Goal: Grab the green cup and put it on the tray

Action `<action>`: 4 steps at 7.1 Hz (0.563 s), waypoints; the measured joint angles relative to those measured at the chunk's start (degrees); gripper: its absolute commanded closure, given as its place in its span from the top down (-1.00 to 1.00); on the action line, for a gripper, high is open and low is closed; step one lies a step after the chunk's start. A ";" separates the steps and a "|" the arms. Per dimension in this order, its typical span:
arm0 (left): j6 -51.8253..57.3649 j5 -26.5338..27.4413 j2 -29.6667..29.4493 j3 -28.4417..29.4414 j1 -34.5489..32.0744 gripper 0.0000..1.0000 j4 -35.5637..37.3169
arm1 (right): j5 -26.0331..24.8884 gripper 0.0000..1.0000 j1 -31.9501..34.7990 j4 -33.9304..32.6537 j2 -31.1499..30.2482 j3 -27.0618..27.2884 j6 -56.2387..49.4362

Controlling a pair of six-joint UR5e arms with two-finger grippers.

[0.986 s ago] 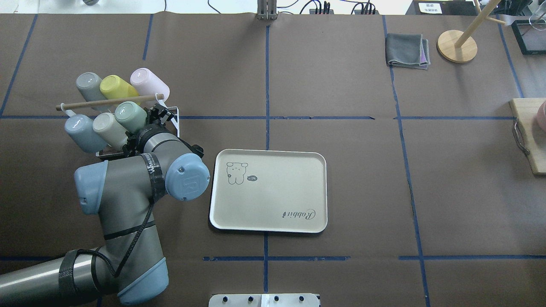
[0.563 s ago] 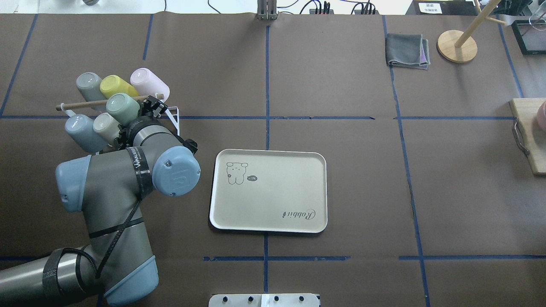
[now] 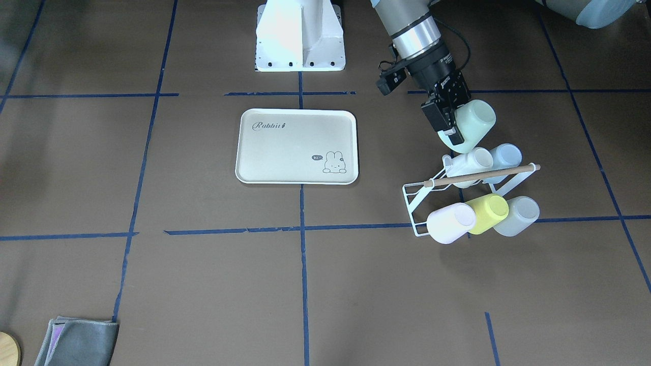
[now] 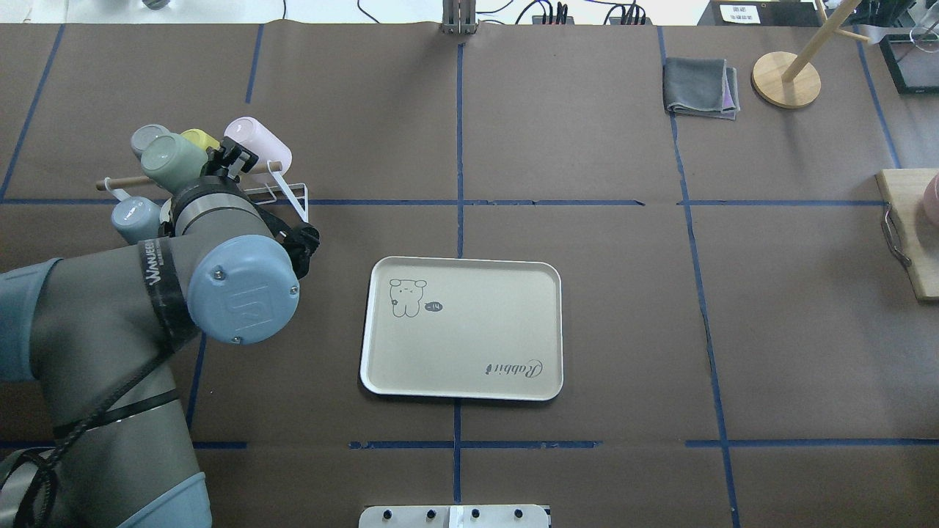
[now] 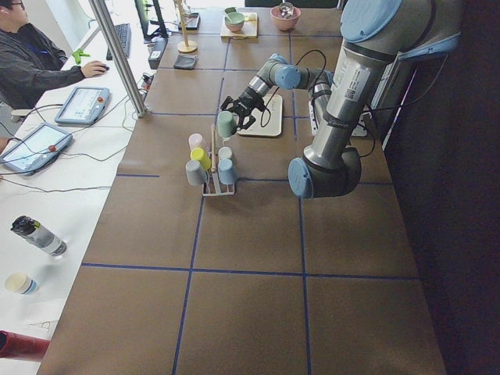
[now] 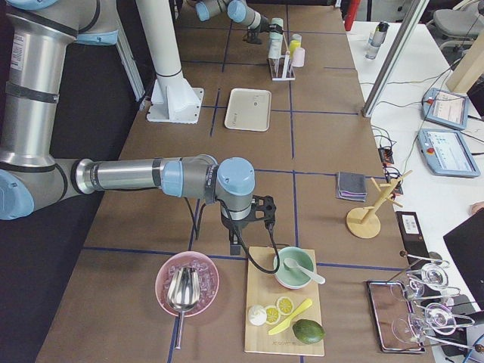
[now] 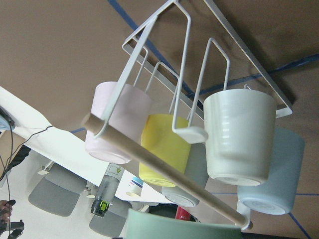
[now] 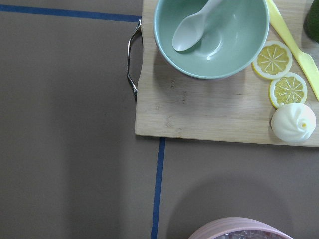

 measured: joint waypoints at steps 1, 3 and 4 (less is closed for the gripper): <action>-5.41 -2.35 -0.12 -2.57 -0.46 0.31 -1.12 | 0.00 1.00 0.00 0.00 0.09 -0.01 0.07; -19.63 -10.88 -0.22 -4.92 -2.26 0.32 -8.04 | 0.00 1.00 0.00 0.01 0.28 -0.08 0.13; -27.67 -14.26 -0.24 -5.17 -2.62 0.31 -12.40 | 0.00 1.00 0.00 0.00 0.34 -0.08 0.17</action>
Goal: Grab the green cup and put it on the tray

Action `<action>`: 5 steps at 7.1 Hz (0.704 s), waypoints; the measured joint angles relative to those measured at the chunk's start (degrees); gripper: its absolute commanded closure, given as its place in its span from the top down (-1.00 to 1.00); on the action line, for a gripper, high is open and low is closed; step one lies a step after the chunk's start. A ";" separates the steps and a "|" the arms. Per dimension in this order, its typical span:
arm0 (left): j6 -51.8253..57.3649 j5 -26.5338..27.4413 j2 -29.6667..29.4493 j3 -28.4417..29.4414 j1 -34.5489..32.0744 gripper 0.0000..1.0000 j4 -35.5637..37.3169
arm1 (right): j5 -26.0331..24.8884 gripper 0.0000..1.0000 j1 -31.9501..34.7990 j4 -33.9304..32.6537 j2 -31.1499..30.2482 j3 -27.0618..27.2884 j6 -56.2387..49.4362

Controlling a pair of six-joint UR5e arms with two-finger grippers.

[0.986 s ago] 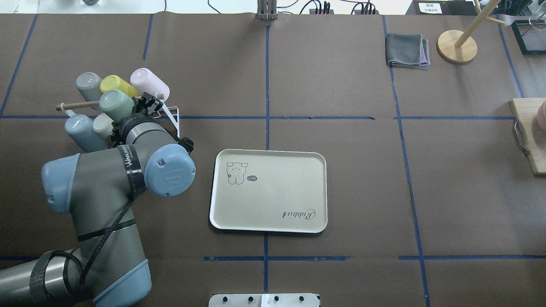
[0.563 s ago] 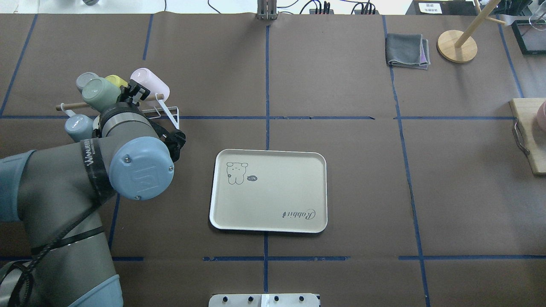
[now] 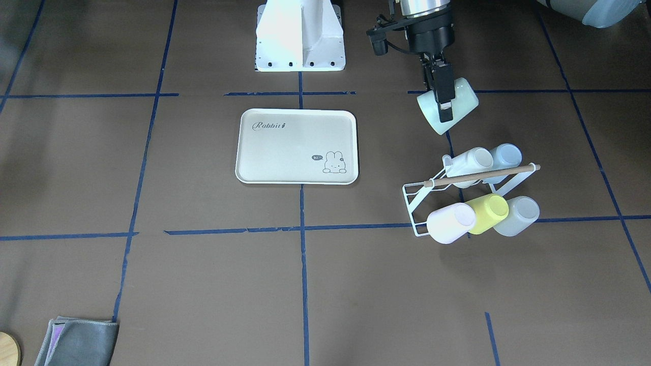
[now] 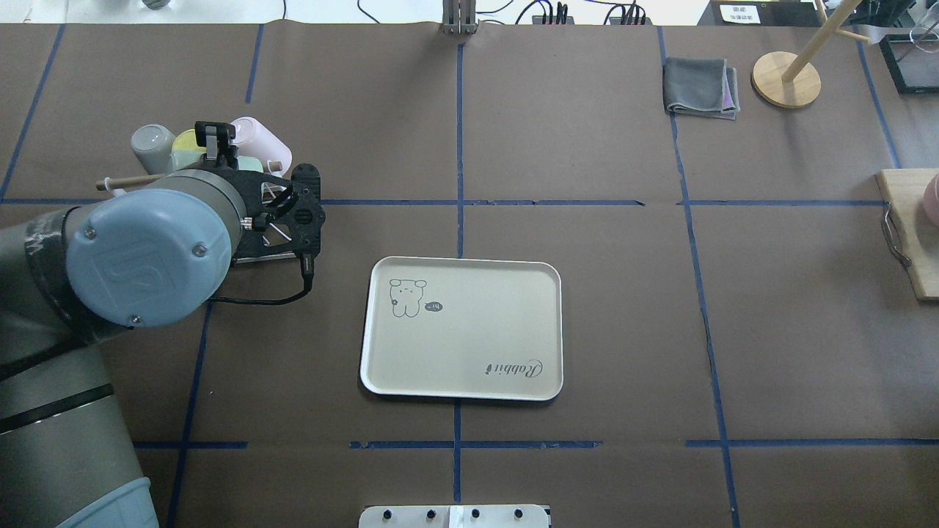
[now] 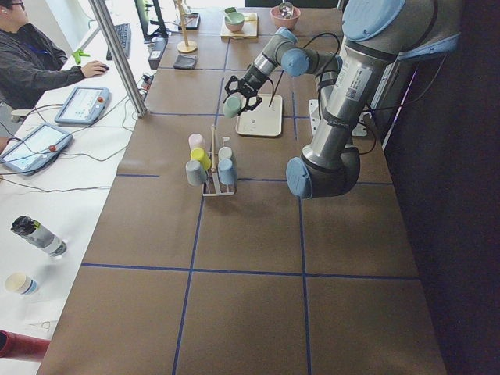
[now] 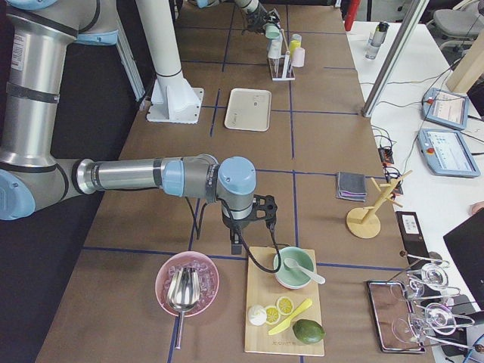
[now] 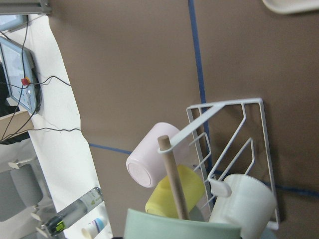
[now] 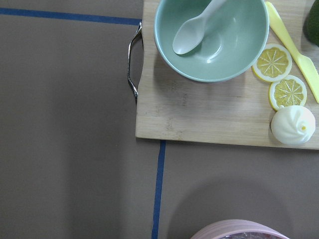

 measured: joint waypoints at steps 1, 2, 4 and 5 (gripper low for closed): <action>-7.91 -2.38 0.12 0.01 -0.03 0.32 -4.77 | 0.00 1.00 0.00 0.00 0.04 -0.01 0.02; -15.36 -3.69 0.38 0.35 0.18 0.32 -10.64 | 0.00 1.00 0.00 0.00 0.06 -0.01 0.03; -27.73 -4.19 1.71 2.68 2.04 0.32 -22.88 | 0.00 1.00 0.00 0.00 0.08 -0.05 0.09; -32.43 -4.01 2.35 5.71 3.38 0.32 -30.59 | 0.00 1.00 0.00 0.02 0.08 -0.03 0.11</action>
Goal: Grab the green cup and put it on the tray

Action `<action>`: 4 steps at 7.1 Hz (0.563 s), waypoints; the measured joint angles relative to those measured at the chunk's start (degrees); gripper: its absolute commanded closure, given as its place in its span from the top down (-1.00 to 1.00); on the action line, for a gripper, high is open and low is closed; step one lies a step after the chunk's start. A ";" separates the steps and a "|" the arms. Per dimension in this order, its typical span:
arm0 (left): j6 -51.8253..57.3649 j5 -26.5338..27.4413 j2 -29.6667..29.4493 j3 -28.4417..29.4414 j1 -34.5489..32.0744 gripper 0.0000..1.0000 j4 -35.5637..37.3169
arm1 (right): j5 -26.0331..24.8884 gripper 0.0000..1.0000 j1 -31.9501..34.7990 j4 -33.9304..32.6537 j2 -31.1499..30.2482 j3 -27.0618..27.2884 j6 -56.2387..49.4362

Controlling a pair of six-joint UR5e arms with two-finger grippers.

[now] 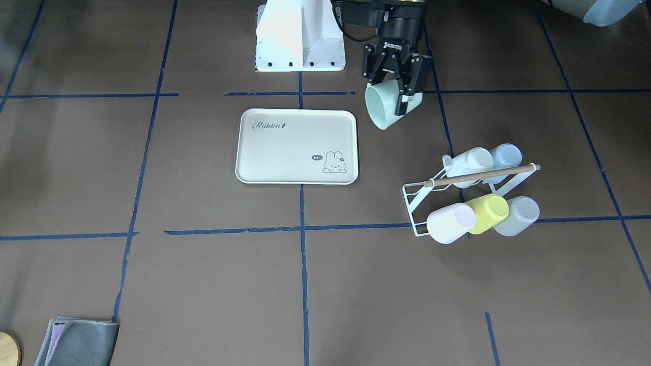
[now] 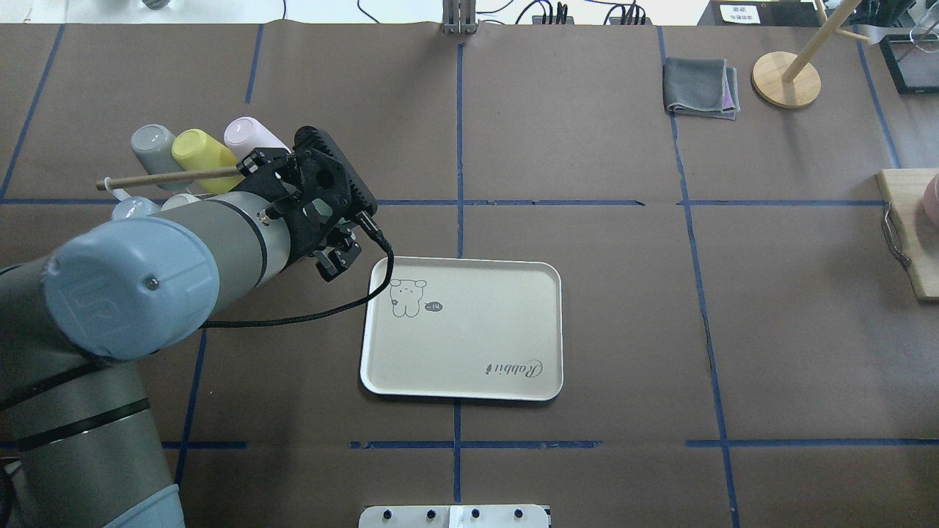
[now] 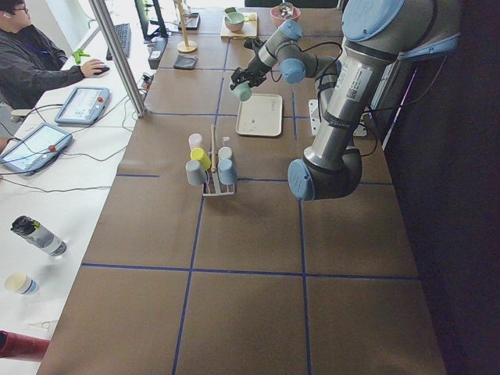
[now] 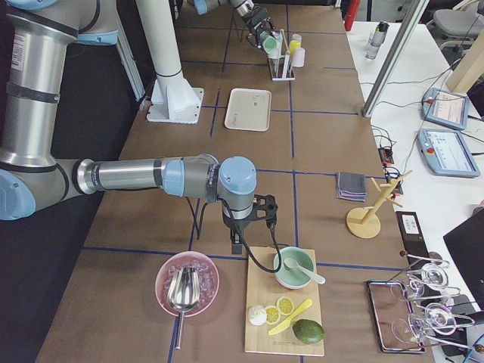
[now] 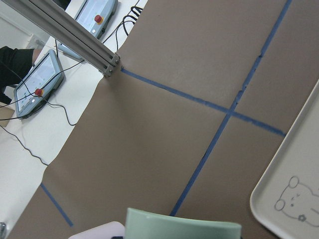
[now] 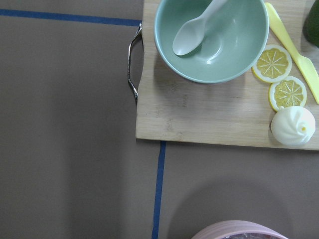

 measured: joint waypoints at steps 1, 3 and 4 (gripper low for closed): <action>-3.97 0.37 0.30 4.60 0.88 0.32 -9.77 | 0.00 1.00 0.00 0.04 0.00 0.02 0.01; -8.88 3.02 0.42 16.47 2.62 0.37 -31.68 | 0.00 1.00 0.00 0.06 0.03 0.02 0.01; -9.62 4.09 0.31 22.62 3.47 0.39 -41.74 | -0.02 1.00 0.00 0.07 0.06 0.02 0.01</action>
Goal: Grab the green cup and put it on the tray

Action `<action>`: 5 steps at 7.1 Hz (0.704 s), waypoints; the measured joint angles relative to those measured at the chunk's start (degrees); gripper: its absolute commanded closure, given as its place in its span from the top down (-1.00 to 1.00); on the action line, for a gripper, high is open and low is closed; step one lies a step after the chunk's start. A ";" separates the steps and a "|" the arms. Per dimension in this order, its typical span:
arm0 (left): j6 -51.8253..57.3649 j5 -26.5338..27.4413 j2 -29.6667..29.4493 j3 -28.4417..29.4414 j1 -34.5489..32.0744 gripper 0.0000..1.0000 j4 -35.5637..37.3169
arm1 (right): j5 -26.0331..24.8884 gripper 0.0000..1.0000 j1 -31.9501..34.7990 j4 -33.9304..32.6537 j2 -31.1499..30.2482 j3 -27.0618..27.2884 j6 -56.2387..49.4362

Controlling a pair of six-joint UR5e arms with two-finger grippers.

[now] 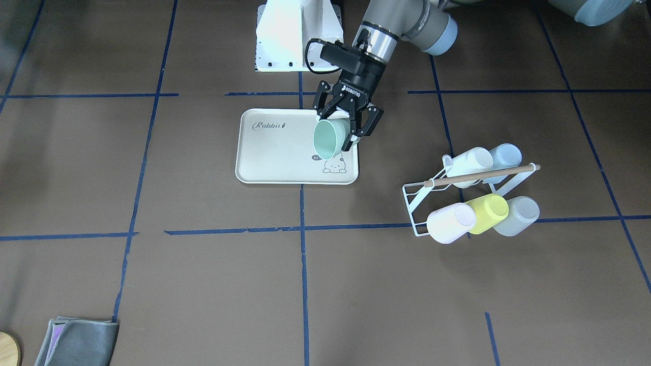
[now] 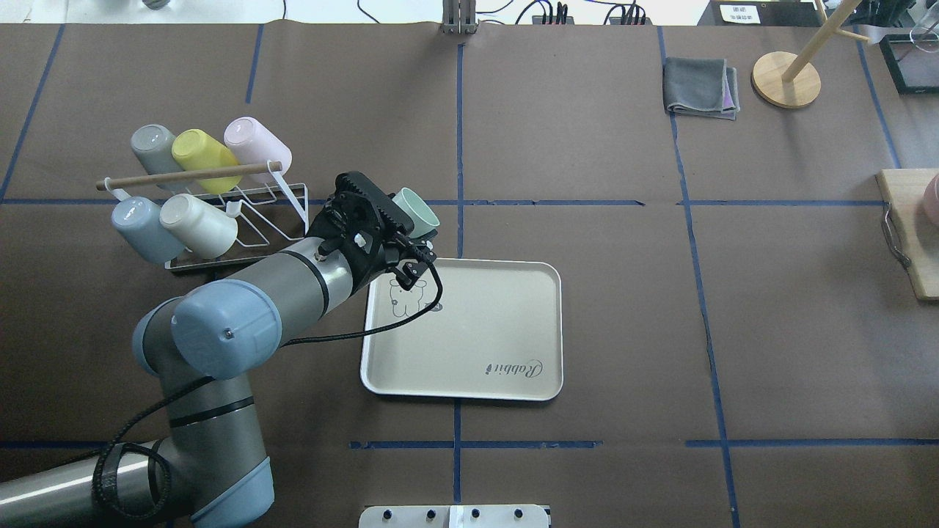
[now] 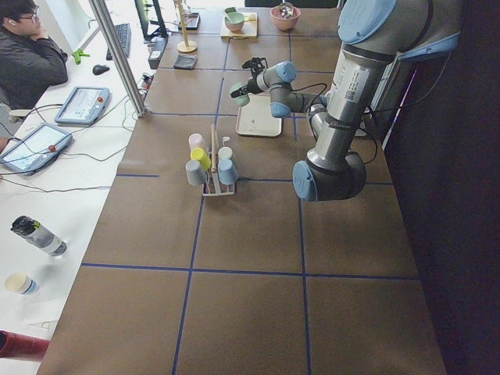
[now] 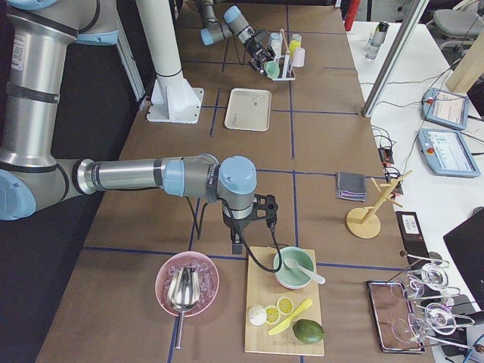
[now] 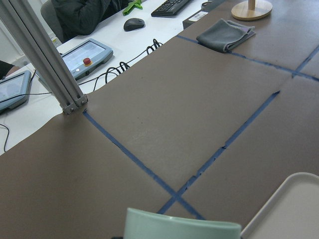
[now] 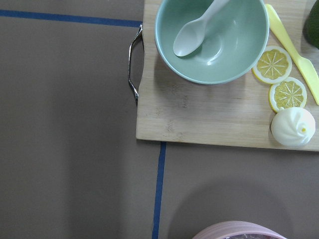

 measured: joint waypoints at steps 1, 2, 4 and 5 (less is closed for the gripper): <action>-0.13 0.43 -0.18 4.53 0.53 0.39 -6.68 | -0.04 1.00 0.00 0.00 0.02 0.00 0.00; 0.00 0.58 -0.45 7.10 1.00 0.39 -9.76 | -0.06 1.00 0.00 -0.02 0.03 -0.01 0.00; 0.28 0.66 -0.77 8.89 3.20 0.39 -11.19 | -0.07 1.00 0.00 -0.04 0.03 -0.07 0.00; 0.31 0.68 -0.93 9.30 4.63 0.39 -11.35 | -0.07 1.00 0.00 -0.07 0.03 -0.14 0.00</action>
